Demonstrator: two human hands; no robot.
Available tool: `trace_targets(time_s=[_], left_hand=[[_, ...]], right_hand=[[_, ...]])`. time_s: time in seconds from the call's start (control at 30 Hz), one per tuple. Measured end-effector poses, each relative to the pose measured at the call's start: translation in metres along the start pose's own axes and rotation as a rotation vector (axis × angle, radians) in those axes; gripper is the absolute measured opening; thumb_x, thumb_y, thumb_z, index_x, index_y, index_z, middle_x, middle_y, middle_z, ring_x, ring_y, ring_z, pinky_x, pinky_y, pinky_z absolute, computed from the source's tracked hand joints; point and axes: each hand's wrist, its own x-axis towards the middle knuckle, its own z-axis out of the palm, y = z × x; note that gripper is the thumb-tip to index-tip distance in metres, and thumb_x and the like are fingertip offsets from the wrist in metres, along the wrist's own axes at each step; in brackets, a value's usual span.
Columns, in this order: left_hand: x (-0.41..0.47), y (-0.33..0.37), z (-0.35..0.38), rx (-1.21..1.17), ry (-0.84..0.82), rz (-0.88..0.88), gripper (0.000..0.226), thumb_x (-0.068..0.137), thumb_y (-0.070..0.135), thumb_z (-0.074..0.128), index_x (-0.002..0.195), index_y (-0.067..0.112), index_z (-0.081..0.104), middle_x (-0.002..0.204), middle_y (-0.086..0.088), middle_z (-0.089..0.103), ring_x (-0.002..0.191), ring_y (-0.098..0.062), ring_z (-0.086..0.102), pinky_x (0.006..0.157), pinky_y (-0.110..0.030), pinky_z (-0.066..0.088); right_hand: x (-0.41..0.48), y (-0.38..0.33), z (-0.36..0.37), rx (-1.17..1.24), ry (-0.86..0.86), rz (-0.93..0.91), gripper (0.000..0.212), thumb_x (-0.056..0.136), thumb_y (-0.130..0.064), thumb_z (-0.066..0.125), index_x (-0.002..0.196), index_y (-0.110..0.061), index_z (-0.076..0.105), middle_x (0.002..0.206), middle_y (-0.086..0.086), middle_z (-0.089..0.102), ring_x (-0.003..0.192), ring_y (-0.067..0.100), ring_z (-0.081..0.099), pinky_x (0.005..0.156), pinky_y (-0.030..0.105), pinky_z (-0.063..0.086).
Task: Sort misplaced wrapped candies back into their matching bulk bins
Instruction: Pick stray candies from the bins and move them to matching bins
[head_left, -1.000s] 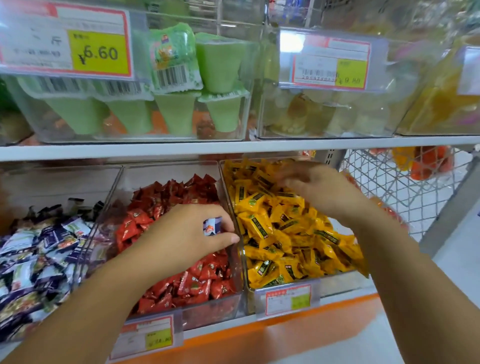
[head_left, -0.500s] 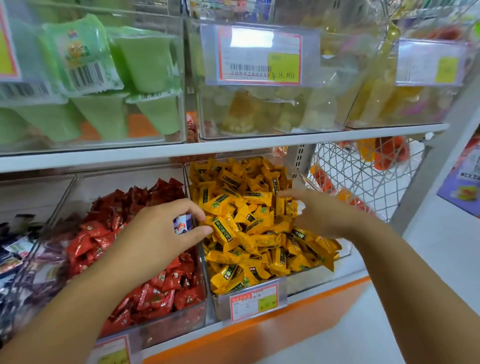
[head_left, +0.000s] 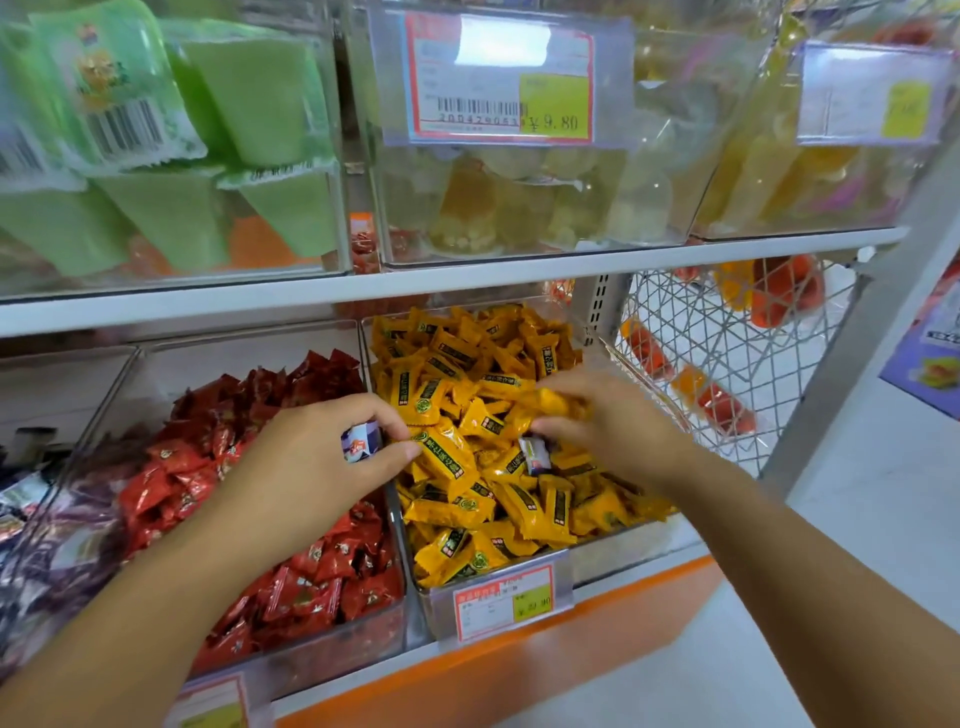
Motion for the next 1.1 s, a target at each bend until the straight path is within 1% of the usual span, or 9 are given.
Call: trace_targets(time_s=[0.13,0.27,0.43,0.57,0.63,0.7,0.83,1.0,1.1], left_hand=[[0.0,0.0,0.0,-0.004,-0.003,-0.003,0.01,0.079,0.051,0.066,0.08,0.041,0.063,0.084,0.032,0.06,0.075,0.006,0.057,0.059,-0.021,0.041],[0.001,0.002,0.001,0.008,-0.007,-0.002,0.01,0.081,0.048,0.066,0.079,0.038,0.064,0.082,0.035,0.058,0.068,0.008,0.056,0.052,-0.014,0.034],[0.0,0.001,0.001,-0.014,0.0,0.019,0.01,0.081,0.044,0.067,0.077,0.035,0.065,0.078,0.031,0.06,0.062,0.006,0.055,0.052,-0.007,0.038],[0.001,0.001,0.0,0.011,0.005,0.025,0.01,0.08,0.047,0.067,0.078,0.037,0.064,0.078,0.025,0.062,0.065,0.003,0.057,0.051,-0.013,0.039],[0.002,0.003,0.001,0.02,0.023,0.039,0.01,0.079,0.049,0.068,0.08,0.039,0.064,0.077,0.016,0.064,0.07,-0.001,0.057,0.059,-0.023,0.047],[0.003,0.007,0.003,0.013,0.036,0.052,0.01,0.079,0.049,0.067,0.08,0.04,0.064,0.078,0.014,0.064,0.073,0.0,0.056,0.057,-0.017,0.044],[0.001,0.017,0.007,-0.054,0.042,0.077,0.011,0.076,0.053,0.065,0.085,0.046,0.064,0.094,0.023,0.061,0.083,0.005,0.057,0.067,-0.015,0.042],[0.0,0.032,0.014,-0.047,-0.025,0.16,0.049,0.071,0.066,0.056,0.12,0.059,0.052,0.117,0.031,0.05,0.112,0.001,0.05,0.092,-0.026,0.044],[0.002,0.037,0.02,0.039,-0.015,0.205,0.05,0.075,0.062,0.06,0.124,0.062,0.046,0.122,0.027,0.056,0.11,-0.001,0.053,0.089,-0.03,0.048]], right_hand=[[0.02,0.0,-0.018,0.115,0.21,0.117,0.018,0.088,-0.011,0.067,0.101,-0.023,0.067,0.084,-0.016,0.059,0.074,0.002,0.056,0.061,0.007,0.041],[0.046,-0.002,-0.007,0.229,0.392,0.192,0.027,0.087,-0.011,0.066,0.112,-0.019,0.065,0.092,-0.003,0.067,0.082,0.015,0.062,0.06,0.011,0.043],[0.052,-0.013,-0.012,-0.084,0.094,0.198,0.049,0.085,-0.026,0.072,0.13,-0.024,0.056,0.129,0.003,0.055,0.112,0.017,0.054,0.086,0.02,0.044],[0.025,-0.041,-0.045,-0.294,-0.138,0.15,0.014,0.088,-0.024,0.065,0.099,-0.019,0.073,0.097,-0.005,0.067,0.09,0.01,0.063,0.075,0.013,0.049],[0.008,-0.043,-0.033,-0.503,-0.436,0.2,0.026,0.091,-0.037,0.059,0.097,-0.016,0.073,0.096,0.001,0.07,0.089,0.016,0.065,0.08,0.029,0.053],[-0.003,-0.035,-0.013,-0.61,-0.473,0.218,0.039,0.091,-0.048,0.056,0.094,-0.014,0.074,0.092,0.007,0.07,0.084,0.022,0.064,0.071,0.034,0.05],[-0.012,-0.028,-0.014,-0.481,-0.321,0.228,0.024,0.092,-0.034,0.059,0.097,-0.015,0.074,0.092,0.007,0.066,0.085,0.022,0.06,0.071,0.033,0.047],[-0.017,-0.053,-0.037,-0.032,-0.193,0.207,0.021,0.092,-0.033,0.061,0.112,-0.031,0.068,0.103,-0.011,0.069,0.094,0.006,0.064,0.084,0.024,0.052],[-0.014,-0.072,-0.031,0.19,-0.271,0.157,0.018,0.093,-0.028,0.062,0.109,-0.03,0.069,0.082,-0.015,0.068,0.078,-0.006,0.063,0.07,0.011,0.048]])
